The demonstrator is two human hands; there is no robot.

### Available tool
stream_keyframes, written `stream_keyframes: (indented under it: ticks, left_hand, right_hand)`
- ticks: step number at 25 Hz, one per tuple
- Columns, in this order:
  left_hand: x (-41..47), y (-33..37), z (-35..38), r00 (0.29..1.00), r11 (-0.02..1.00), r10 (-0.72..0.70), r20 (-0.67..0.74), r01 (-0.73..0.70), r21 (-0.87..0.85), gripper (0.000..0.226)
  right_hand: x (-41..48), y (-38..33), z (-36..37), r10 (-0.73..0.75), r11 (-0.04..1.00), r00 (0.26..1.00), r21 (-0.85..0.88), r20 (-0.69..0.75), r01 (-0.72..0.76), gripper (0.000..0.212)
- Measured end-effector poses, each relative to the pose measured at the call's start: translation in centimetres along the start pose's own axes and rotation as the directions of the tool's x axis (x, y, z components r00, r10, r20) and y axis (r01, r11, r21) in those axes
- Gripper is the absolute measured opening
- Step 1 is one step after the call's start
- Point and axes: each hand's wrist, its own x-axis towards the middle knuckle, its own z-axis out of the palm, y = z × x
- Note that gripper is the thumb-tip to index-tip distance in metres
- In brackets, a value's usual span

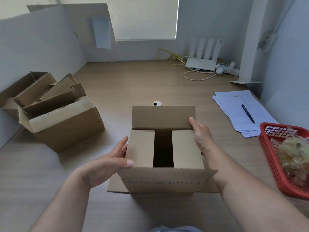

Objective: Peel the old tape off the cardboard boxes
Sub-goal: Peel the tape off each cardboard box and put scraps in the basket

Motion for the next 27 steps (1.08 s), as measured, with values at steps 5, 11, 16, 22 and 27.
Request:
stream_keyframes:
  ticks: [5, 11, 16, 22, 27]
  left_hand:
    - [0.1, -3.6, 1.9, 0.987, 0.773, -0.027, -0.159, 0.122, 0.622, 0.142]
    - [0.6, -5.1, 2.0, 0.957, 0.805, 0.107, -0.27, 0.076, 0.589, 0.147]
    - [1.4, -4.9, 2.6, 0.952, 0.793, 0.112, -0.285, 0.087, 0.603, 0.147]
    - [1.3, -2.9, 3.8, 0.941, 0.7, 0.083, -0.327, 0.179, 0.691, 0.147]
    - [4.0, 0.4, 5.9, 0.884, 0.493, 0.167, -0.437, 0.308, 0.813, 0.143]
  right_hand:
    - [0.0, -0.2, 0.4, -0.016, 0.998, 0.997, -0.057, -0.082, 0.011, 0.041]
    - [-1.9, -1.2, 0.8, -0.202, 0.804, 0.965, -0.591, -0.169, 0.065, 0.033]
    - [-8.2, 0.9, 2.4, -0.138, 0.286, 0.99, -0.957, 0.003, 0.043, 0.113]
    - [-8.8, -1.9, -0.6, 0.038, 0.928, 0.999, -0.371, 0.033, -0.023, 0.07]
    - [-9.1, -3.1, -3.5, 0.087, 0.97, 0.98, 0.21, 0.177, -0.124, 0.016]
